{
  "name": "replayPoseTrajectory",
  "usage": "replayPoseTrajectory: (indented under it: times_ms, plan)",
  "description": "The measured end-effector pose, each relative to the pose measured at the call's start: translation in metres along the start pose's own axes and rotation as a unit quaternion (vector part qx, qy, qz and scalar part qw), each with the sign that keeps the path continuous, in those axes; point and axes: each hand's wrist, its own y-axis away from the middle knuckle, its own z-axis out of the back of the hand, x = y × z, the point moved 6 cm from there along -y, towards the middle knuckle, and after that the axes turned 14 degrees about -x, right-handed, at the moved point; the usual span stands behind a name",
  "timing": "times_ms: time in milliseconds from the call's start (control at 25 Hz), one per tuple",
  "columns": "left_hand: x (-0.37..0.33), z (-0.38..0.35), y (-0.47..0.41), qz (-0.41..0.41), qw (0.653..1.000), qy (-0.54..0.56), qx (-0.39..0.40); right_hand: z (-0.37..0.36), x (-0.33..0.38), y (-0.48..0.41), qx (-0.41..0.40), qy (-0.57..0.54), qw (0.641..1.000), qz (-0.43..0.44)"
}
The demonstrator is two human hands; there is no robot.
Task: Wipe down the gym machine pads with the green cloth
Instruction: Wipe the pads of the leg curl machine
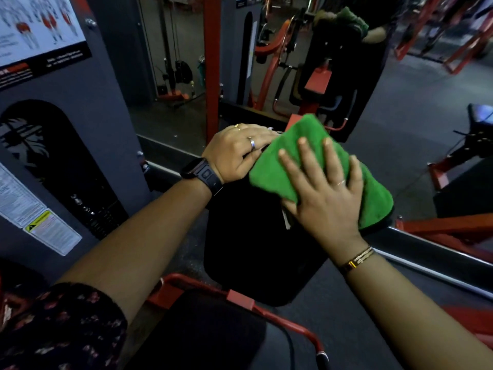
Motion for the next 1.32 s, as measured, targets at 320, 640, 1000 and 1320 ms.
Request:
replayPoseTrajectory:
  times_ms: [320,640,1000,1320]
  plan:
    - [-0.006,-0.003,-0.006,0.001,0.999,0.01,0.05,0.006,-0.032,0.039,-0.006,-0.045,0.927,-0.373]
    - [-0.039,-0.019,-0.031,-0.056,0.985,-0.029,0.163,-0.005,-0.04,0.059,-0.044,-0.111,0.934,-0.336]
    - [-0.098,-0.061,-0.045,-0.092,0.972,-0.012,0.217,-0.018,-0.01,0.145,0.023,-0.24,0.78,-0.578]
    - [-0.108,-0.073,-0.047,-0.099,0.968,-0.022,0.23,-0.027,-0.019,0.155,-0.044,-0.283,0.775,-0.563]
